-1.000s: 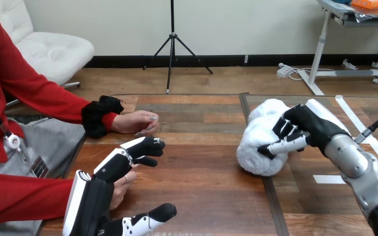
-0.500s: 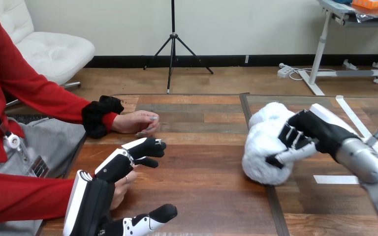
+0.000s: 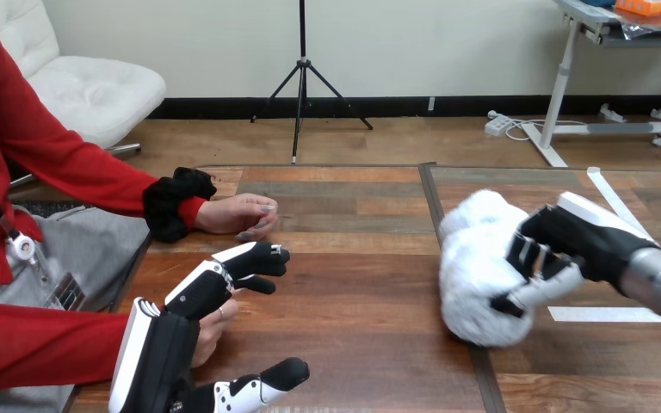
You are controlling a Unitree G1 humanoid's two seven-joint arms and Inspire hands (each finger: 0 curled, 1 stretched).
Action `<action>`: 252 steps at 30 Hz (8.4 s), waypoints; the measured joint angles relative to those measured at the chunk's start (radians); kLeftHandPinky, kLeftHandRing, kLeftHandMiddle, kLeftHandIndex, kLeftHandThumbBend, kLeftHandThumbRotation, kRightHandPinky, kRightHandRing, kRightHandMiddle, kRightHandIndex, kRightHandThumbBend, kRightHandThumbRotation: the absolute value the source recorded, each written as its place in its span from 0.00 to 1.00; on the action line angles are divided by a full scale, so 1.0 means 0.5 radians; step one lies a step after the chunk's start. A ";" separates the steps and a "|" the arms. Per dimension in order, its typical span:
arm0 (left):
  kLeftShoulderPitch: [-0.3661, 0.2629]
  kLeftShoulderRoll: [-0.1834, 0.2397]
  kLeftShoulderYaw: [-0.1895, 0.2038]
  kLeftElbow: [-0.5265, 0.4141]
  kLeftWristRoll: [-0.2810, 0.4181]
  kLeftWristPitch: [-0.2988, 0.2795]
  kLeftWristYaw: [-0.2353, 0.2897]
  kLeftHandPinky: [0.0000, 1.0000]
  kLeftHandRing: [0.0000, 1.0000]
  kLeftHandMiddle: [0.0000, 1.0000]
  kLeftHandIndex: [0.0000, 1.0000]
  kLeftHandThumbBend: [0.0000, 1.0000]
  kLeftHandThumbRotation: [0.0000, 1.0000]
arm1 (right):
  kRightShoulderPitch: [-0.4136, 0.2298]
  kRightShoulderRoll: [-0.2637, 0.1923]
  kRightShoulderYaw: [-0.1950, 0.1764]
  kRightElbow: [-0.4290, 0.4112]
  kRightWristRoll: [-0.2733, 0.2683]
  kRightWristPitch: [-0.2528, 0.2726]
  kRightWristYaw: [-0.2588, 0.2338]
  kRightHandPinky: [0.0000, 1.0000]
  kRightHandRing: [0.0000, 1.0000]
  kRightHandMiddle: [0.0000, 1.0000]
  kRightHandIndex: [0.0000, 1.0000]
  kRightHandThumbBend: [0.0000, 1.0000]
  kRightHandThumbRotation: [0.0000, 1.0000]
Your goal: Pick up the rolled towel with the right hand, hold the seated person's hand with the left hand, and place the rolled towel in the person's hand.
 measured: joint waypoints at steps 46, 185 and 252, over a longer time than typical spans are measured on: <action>-0.207 0.033 -0.011 0.012 -0.155 0.051 -0.159 0.62 0.70 0.73 0.73 0.82 0.44 | 0.299 -0.581 -0.339 -1.043 0.289 0.286 0.768 0.36 0.43 0.49 0.55 0.87 0.04; -0.362 -0.060 -0.159 0.227 -0.348 -0.003 -0.416 0.61 0.70 0.74 0.74 0.79 0.44 | -0.839 0.614 0.482 1.219 -0.456 1.147 -0.493 0.50 0.83 0.96 0.97 1.00 0.99; -0.251 -0.070 -0.144 0.176 -0.370 -0.010 -0.422 0.62 0.70 0.74 0.74 0.76 0.43 | -0.818 0.935 0.464 1.249 -0.247 0.713 -1.178 0.33 0.44 0.53 0.51 0.72 0.00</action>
